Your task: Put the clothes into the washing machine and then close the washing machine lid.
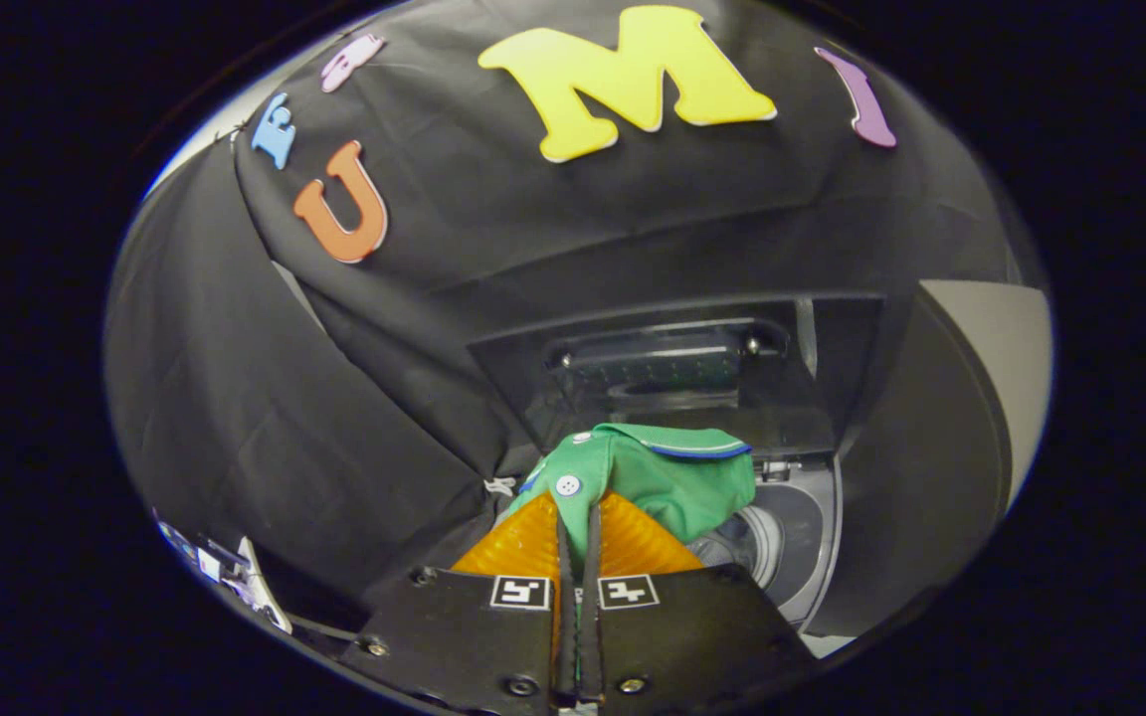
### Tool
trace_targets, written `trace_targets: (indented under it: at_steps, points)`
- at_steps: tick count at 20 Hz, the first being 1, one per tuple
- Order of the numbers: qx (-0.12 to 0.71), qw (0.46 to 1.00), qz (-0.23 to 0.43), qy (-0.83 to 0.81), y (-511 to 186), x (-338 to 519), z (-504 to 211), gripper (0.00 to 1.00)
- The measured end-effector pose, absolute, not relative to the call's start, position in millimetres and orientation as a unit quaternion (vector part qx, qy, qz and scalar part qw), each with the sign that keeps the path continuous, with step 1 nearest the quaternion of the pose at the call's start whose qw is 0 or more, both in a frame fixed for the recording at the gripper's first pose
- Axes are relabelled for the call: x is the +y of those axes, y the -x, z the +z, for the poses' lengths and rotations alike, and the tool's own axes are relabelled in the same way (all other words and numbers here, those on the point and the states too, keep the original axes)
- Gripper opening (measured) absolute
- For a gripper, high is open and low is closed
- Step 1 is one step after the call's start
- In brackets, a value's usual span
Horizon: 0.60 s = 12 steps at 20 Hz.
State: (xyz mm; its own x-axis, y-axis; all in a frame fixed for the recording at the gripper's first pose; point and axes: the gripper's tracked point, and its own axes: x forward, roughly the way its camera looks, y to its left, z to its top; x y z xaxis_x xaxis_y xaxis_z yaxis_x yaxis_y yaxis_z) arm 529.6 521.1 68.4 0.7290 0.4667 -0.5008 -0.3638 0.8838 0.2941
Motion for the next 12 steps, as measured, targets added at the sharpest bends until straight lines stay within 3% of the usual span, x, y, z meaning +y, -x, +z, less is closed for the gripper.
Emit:
trace_targets:
  at_steps: [12]
  points:
    - [0.409,0.894,0.166,-0.080,-560.7,534.2,-63.5,0.05]
